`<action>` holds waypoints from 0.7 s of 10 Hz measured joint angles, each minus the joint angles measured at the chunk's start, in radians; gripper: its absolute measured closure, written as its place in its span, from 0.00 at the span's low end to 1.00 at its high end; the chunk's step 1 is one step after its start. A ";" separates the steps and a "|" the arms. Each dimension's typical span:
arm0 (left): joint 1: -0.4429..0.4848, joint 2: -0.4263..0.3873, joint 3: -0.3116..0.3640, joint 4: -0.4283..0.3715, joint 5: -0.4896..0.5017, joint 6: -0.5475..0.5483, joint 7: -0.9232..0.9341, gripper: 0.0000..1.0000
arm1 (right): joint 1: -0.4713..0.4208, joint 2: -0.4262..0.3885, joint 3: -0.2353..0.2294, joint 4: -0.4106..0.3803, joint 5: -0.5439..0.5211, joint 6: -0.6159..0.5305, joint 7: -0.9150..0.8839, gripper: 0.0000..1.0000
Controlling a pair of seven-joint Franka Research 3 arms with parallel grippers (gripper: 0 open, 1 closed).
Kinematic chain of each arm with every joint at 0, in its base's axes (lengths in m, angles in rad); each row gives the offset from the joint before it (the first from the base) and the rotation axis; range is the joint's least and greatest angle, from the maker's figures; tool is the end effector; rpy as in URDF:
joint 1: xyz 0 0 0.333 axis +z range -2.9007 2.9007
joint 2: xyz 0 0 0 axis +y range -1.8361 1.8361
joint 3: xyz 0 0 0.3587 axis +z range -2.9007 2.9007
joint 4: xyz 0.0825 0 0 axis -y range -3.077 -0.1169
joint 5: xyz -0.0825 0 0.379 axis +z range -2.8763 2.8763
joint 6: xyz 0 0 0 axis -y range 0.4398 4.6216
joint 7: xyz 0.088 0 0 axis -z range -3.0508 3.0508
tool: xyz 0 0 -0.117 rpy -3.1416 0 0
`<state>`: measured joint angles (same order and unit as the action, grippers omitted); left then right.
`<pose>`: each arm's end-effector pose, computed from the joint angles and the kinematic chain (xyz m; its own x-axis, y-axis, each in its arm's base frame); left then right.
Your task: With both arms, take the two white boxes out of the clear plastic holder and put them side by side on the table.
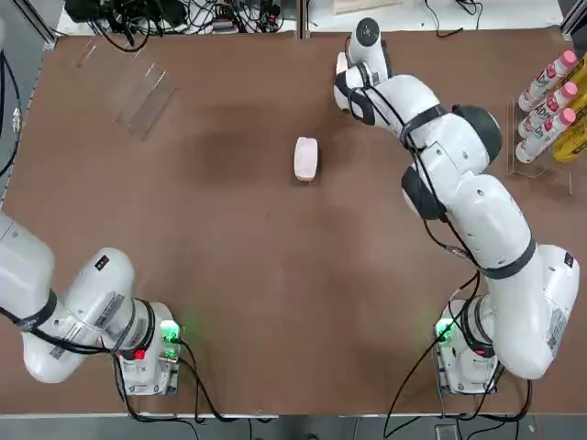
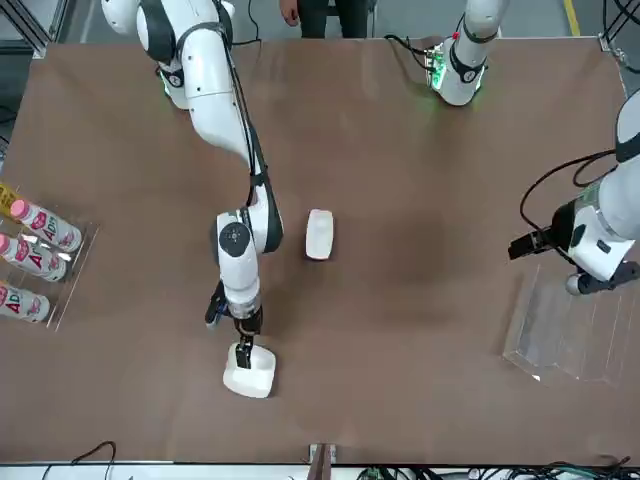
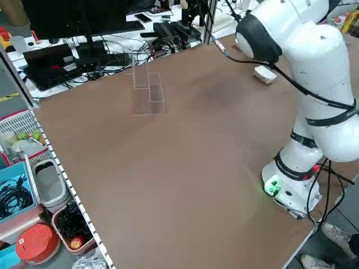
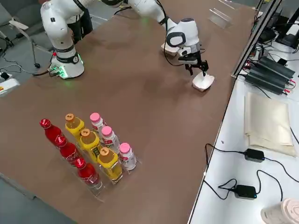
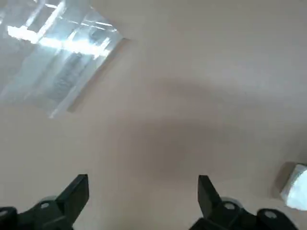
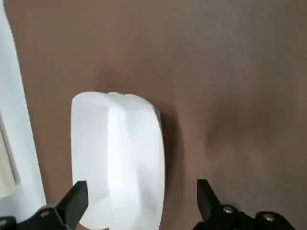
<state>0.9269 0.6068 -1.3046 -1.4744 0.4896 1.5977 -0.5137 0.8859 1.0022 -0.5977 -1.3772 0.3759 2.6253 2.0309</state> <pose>0.6440 -0.0060 0.5371 0.9859 0.1449 -0.0842 0.1502 -0.9868 0.0607 0.7148 0.3522 0.2341 -0.1315 -0.9913 -0.0007 -0.8867 0.1180 -0.4471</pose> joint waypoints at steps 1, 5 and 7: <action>-0.006 -0.057 0.068 0.002 -0.067 -0.001 0.102 0.00 | 0.001 -0.016 0.000 0.000 -0.001 -0.028 -0.064 0.00; -0.242 -0.372 0.562 0.011 -0.369 -0.017 0.427 0.00 | 0.004 -0.137 -0.002 -0.001 -0.005 -0.247 -0.407 0.00; -0.295 -0.439 0.647 0.010 -0.394 -0.041 0.456 0.00 | 0.009 -0.178 0.000 -0.002 -0.006 -0.350 -0.663 0.00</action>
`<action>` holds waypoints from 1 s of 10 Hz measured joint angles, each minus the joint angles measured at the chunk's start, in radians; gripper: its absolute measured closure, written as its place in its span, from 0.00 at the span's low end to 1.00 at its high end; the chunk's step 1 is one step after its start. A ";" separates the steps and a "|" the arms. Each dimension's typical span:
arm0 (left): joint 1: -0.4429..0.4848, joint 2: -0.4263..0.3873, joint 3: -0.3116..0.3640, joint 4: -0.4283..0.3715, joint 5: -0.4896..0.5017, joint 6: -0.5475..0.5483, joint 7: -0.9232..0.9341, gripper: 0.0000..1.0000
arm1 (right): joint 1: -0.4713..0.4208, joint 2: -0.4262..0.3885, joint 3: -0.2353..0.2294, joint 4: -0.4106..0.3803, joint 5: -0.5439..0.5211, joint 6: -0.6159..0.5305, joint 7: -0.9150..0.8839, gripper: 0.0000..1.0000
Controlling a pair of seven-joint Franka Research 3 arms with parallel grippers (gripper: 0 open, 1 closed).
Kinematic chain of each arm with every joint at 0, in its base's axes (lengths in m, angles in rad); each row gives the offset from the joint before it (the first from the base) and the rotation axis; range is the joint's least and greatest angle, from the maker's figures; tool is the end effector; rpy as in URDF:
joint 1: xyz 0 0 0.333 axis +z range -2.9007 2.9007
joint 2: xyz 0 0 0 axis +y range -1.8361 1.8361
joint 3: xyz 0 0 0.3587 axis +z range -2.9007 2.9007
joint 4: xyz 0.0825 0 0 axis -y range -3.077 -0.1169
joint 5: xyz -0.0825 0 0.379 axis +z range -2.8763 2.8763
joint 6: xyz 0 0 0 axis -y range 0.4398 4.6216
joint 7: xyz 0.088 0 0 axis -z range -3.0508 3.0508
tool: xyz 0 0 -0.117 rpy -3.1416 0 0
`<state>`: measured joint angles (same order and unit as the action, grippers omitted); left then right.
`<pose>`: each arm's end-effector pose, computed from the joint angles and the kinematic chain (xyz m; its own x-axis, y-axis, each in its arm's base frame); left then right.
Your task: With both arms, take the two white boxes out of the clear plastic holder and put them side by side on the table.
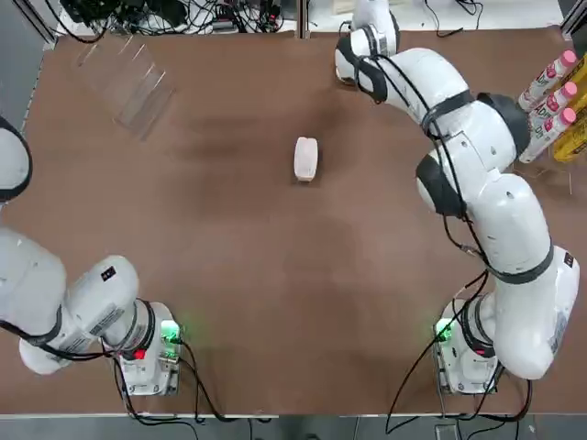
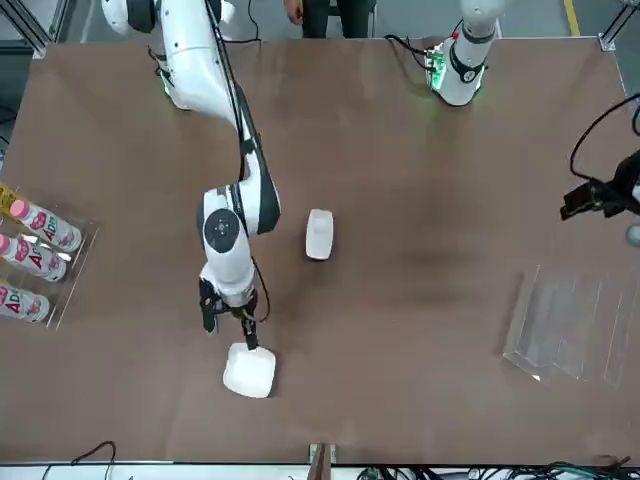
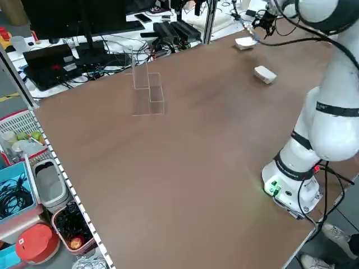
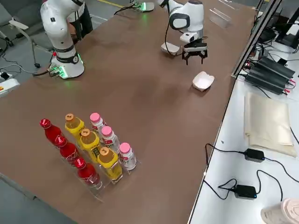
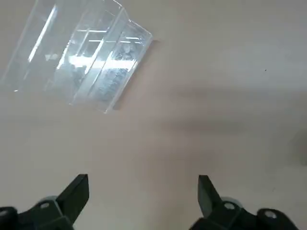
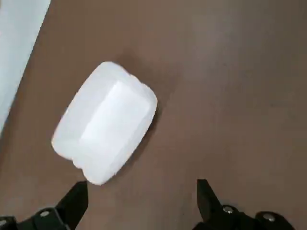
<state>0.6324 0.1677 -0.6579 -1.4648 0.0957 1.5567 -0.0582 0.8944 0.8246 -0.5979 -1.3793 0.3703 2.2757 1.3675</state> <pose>0.5943 0.0304 0.6271 0.9985 0.0367 -0.0414 0.0369 -0.9993 0.0042 0.6917 0.3511 0.3193 0.4521 -0.8804 0.1434 -0.8607 -0.4727 -0.1888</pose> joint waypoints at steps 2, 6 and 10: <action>-0.065 -0.017 0.074 -0.002 -0.001 -0.010 0.001 0.00 | 0.010 -0.019 0.004 -0.003 0.003 -0.078 -0.326 0.00; -0.345 -0.055 0.421 -0.003 -0.056 -0.034 0.166 0.00 | 0.048 -0.092 0.077 -0.074 0.004 -0.117 -0.593 0.00; -0.409 -0.091 0.482 -0.004 -0.060 -0.069 0.213 0.00 | 0.069 -0.183 0.214 -0.363 0.004 0.288 -0.654 0.00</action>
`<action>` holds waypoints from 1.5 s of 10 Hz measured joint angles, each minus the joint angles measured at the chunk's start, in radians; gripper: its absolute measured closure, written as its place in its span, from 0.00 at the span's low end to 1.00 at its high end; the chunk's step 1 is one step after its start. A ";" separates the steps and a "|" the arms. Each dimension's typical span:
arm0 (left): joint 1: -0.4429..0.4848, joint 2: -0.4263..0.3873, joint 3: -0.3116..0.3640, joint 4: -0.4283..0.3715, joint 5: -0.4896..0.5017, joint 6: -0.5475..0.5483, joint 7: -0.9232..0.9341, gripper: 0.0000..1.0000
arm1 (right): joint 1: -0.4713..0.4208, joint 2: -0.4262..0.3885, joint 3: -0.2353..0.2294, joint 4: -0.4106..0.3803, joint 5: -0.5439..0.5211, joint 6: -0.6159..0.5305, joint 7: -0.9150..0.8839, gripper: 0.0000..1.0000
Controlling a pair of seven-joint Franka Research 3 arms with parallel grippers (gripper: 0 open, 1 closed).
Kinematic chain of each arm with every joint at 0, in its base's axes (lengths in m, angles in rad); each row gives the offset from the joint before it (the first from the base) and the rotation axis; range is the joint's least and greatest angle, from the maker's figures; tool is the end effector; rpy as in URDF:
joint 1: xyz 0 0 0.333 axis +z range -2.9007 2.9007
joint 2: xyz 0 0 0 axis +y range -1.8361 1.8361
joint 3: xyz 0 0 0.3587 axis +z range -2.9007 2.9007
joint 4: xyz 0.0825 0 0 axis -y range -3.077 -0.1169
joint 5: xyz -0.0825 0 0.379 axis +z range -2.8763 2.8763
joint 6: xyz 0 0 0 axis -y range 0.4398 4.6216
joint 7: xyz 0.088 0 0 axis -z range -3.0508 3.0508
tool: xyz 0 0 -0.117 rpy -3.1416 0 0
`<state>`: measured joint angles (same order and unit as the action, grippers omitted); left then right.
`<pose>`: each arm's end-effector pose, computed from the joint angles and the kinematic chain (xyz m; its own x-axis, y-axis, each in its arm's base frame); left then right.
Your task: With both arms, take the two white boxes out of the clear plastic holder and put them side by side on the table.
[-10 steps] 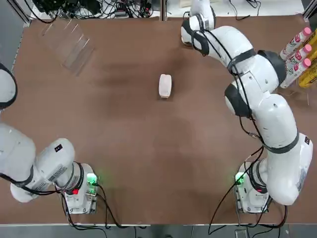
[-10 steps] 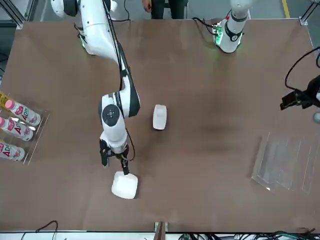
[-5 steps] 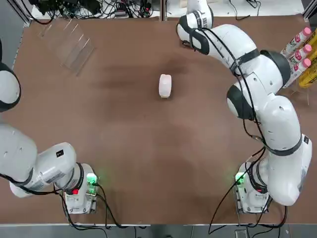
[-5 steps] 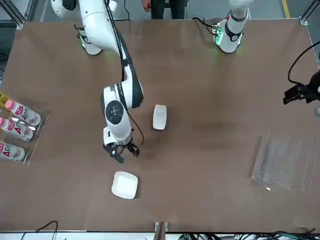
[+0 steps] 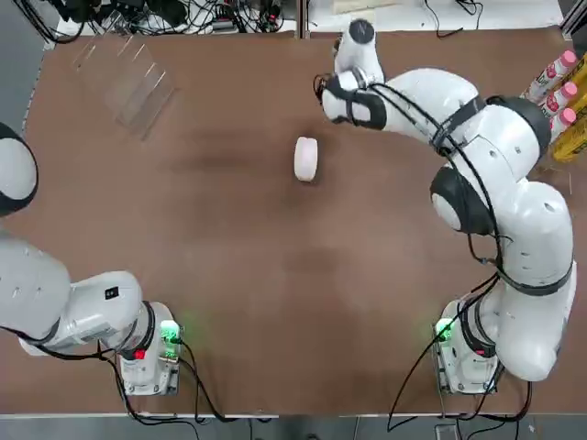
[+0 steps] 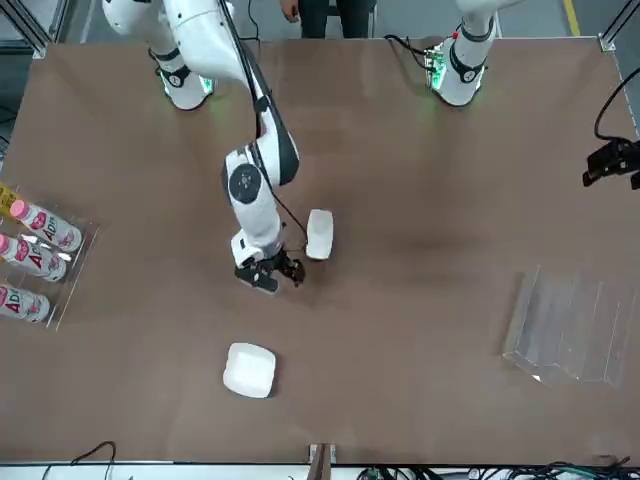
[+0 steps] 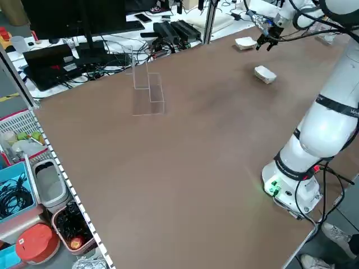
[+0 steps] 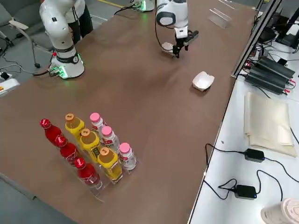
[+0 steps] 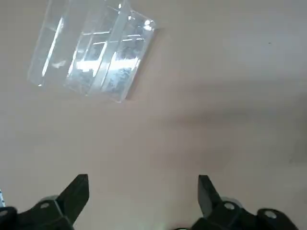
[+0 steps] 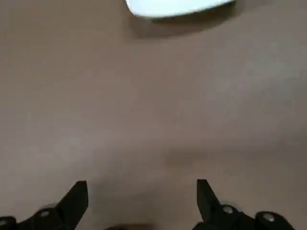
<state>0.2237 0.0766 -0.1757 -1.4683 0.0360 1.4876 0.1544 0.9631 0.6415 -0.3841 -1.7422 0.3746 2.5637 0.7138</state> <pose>0.5661 0.0363 0.6554 0.9929 -0.1035 -0.0589 -0.1045 -0.9944 -0.0137 0.5753 0.4174 0.2803 0.9310 -0.3331 0.1494 -0.3037 -0.9337 -0.1897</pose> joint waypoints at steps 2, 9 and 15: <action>-0.088 0.000 0.068 0.001 0.000 0.000 -0.004 0.00 | 0.002 -0.021 0.040 -0.049 0.000 0.016 -0.001 0.00; -0.094 0.000 0.093 0.004 -0.021 0.002 -0.004 0.00 | -0.006 -0.075 0.151 -0.139 0.029 0.031 -0.016 0.00; -0.156 -0.046 0.142 0.005 -0.022 0.001 -0.014 0.00 | -0.008 -0.075 0.200 -0.180 0.047 0.135 -0.033 0.04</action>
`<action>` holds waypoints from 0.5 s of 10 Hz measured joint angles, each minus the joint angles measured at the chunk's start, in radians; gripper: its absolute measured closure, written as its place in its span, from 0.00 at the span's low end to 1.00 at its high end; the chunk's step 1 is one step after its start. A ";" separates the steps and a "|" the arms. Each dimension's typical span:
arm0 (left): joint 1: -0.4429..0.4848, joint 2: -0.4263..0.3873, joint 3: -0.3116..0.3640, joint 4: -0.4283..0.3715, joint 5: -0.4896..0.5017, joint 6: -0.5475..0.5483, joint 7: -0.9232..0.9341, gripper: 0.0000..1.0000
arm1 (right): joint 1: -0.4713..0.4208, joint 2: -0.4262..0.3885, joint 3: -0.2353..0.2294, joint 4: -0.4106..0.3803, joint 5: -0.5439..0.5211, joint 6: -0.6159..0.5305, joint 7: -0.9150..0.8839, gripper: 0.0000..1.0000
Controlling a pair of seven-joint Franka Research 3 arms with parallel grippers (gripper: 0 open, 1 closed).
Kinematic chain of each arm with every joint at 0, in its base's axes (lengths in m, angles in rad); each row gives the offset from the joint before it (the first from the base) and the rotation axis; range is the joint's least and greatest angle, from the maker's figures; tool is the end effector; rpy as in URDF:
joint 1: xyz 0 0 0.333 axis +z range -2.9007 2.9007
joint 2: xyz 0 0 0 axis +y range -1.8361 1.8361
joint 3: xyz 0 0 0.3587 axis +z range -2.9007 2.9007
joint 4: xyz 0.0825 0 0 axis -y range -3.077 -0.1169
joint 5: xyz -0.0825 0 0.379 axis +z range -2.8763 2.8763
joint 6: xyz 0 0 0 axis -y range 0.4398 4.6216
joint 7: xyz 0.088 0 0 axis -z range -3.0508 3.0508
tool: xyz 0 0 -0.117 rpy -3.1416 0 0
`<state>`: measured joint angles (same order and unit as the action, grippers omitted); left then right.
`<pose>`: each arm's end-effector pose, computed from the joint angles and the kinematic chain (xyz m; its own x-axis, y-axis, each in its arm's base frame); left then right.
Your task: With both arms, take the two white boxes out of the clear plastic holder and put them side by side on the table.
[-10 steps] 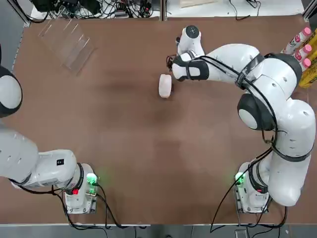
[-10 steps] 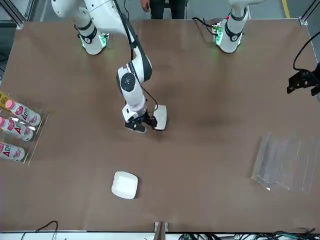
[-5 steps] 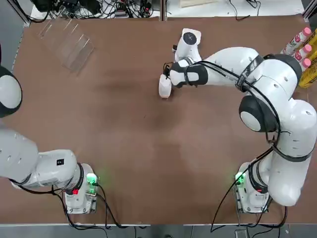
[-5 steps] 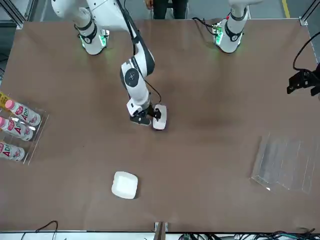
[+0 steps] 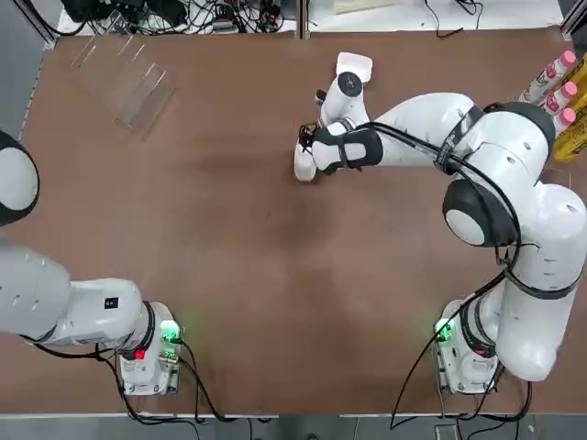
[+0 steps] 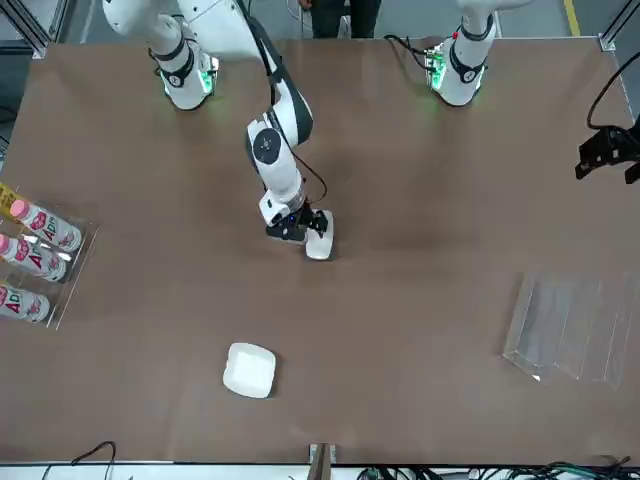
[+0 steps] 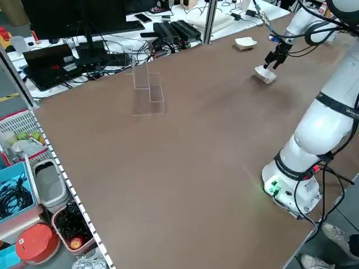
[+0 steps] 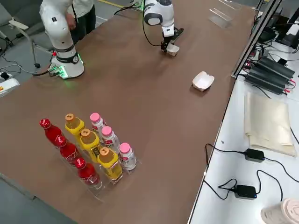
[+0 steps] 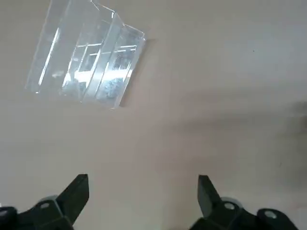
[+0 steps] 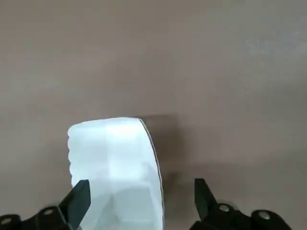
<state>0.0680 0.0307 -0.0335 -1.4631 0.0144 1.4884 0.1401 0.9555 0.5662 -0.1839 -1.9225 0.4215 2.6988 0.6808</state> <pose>0.5520 0.0212 0.6830 0.9945 -0.1042 -0.0072 -0.1043 -0.9945 -0.0124 0.4793 0.4642 0.2496 0.9701 -0.2359 0.0568 -0.2146 -0.9435 -0.2523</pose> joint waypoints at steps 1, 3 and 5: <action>0.000 -0.003 0.002 -0.004 0.000 0.000 -0.006 0.00 | -0.001 0.000 0.000 -0.002 0.000 0.000 -0.009 0.05; -0.001 0.002 0.002 -0.009 -0.010 0.003 -0.023 0.00 | -0.001 0.000 0.000 -0.008 0.001 0.000 -0.041 0.07; -0.001 0.005 0.003 -0.010 -0.021 0.003 -0.025 0.00 | -0.001 0.001 0.002 -0.018 0.001 0.011 -0.048 0.09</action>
<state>0.0671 0.0358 -0.0301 -1.4736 -0.0062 1.4919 0.1154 0.9546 0.5676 -0.1819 -1.9401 0.4223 2.7094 0.6328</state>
